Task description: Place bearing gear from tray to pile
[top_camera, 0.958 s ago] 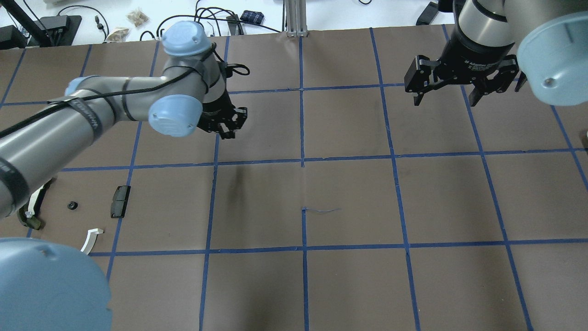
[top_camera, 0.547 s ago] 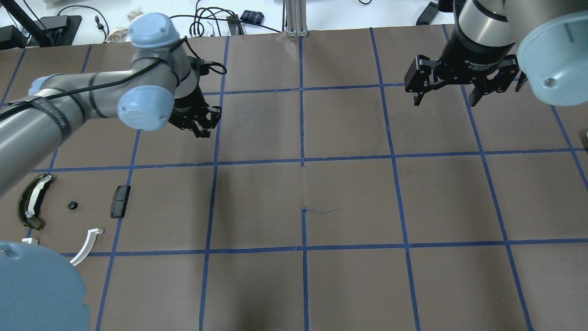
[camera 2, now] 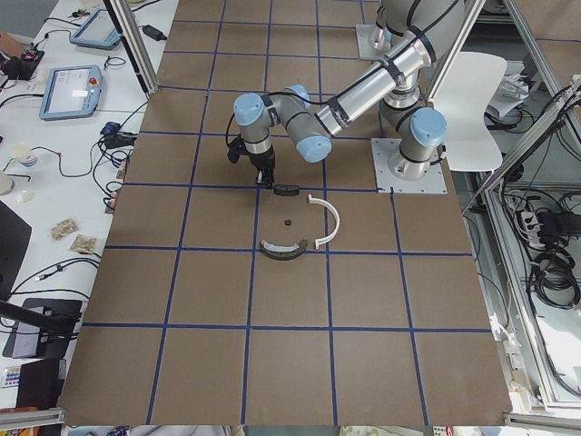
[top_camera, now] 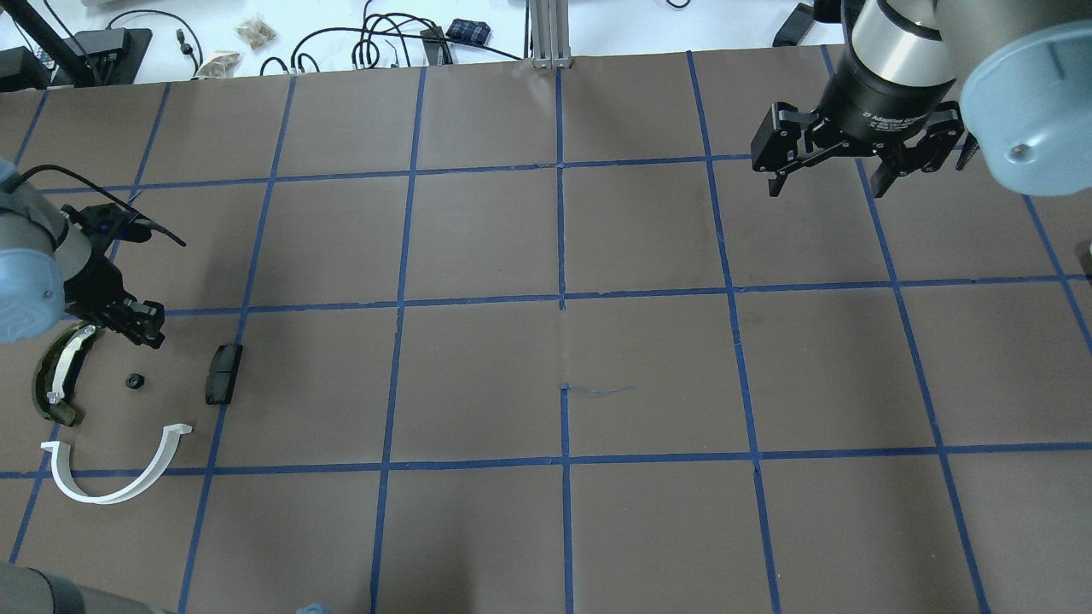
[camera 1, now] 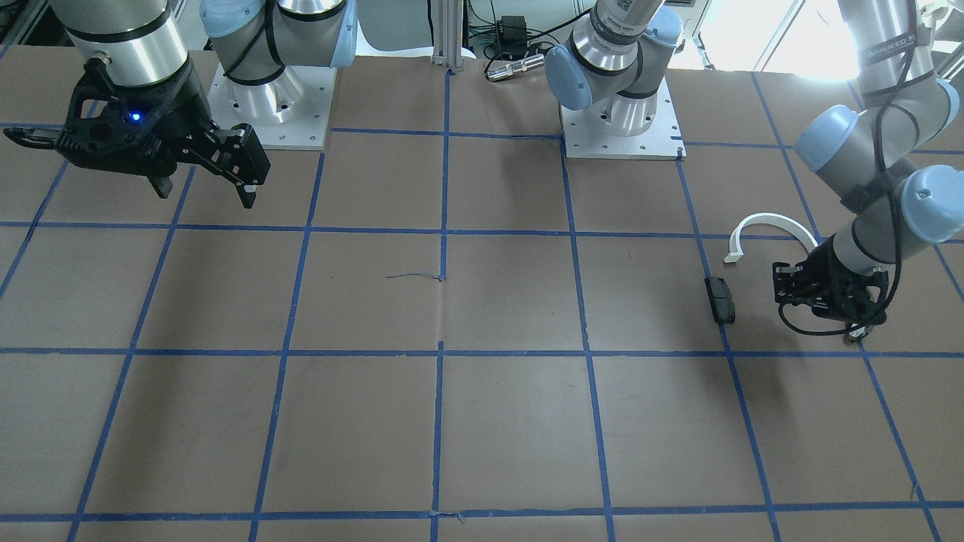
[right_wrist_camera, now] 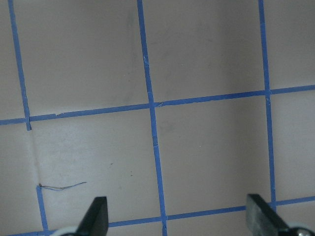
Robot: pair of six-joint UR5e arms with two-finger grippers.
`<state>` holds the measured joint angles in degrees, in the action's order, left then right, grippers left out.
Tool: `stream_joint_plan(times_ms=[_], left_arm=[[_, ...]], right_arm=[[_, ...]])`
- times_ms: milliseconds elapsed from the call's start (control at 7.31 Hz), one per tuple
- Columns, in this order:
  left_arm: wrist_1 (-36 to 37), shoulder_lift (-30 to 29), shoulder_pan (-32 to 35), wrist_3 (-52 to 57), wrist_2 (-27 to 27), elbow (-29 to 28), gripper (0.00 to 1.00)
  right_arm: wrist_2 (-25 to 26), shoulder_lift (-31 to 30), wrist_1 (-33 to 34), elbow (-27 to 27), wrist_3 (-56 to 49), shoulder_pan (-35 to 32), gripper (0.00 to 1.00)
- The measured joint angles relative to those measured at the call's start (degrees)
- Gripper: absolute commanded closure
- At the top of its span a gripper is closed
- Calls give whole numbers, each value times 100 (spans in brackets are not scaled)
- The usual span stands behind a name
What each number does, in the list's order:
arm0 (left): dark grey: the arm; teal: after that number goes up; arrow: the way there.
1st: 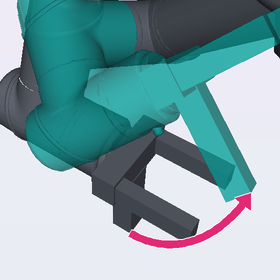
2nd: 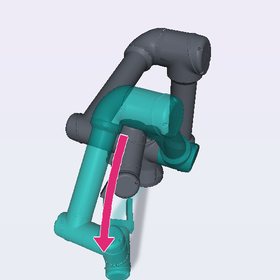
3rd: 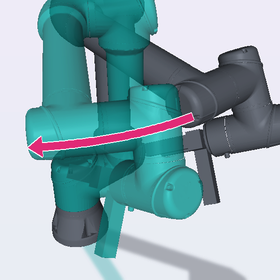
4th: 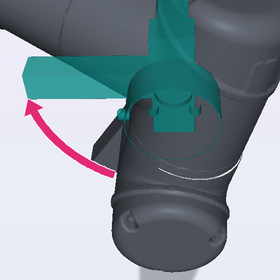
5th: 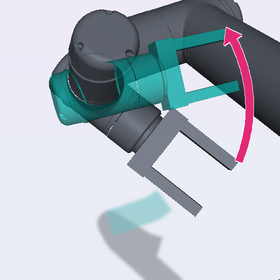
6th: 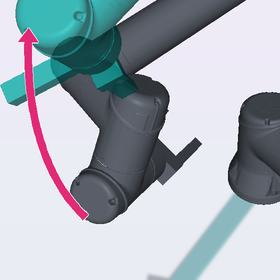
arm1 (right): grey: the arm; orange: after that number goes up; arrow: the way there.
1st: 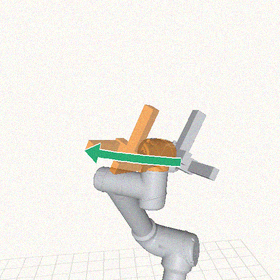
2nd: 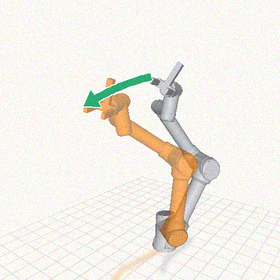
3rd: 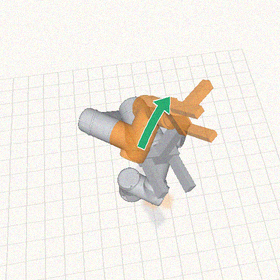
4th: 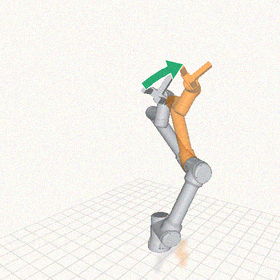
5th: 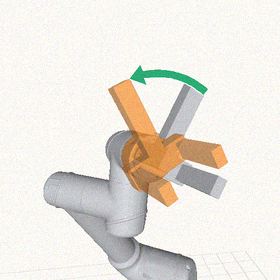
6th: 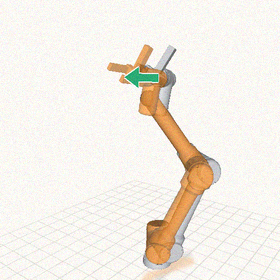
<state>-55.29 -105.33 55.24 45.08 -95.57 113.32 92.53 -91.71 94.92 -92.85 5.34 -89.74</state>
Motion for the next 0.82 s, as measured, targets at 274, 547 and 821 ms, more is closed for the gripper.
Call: stream_joint_plan(times_ms=[274,547,821], left_arm=[[330,-15,-321,158,165,449,91],[391,7,-460,277,202,546,91],[398,10,-568,392,204,517,91]], right_arm=[[-2,3,0,-2,1,0,0],[-6,-1,-6,-4,4,0,0],[-7,-4,-7,-2,9,0,0]])
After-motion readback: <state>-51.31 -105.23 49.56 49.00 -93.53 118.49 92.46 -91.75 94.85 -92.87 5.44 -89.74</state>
